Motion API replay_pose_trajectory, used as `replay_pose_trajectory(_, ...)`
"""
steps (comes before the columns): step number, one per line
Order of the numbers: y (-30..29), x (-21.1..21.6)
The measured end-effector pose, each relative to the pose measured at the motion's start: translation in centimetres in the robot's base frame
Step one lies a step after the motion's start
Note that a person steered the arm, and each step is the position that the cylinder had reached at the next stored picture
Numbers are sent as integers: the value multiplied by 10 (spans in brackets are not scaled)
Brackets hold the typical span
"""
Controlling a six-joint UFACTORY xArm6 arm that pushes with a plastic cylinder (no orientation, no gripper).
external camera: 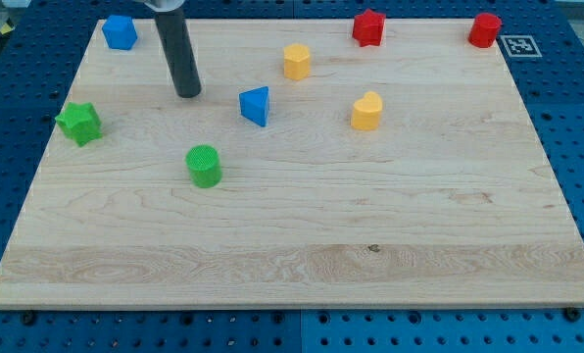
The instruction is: Move the yellow hexagon to the top of the yellow heart
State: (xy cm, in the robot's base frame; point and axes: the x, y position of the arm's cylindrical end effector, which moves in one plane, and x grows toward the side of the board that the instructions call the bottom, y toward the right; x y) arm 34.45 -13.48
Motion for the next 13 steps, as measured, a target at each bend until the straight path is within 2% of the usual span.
replay_pose_trajectory(4,33,0)
replay_pose_trajectory(6,34,-44)
replay_pose_trajectory(8,59,-63)
replay_pose_trajectory(13,78,-57)
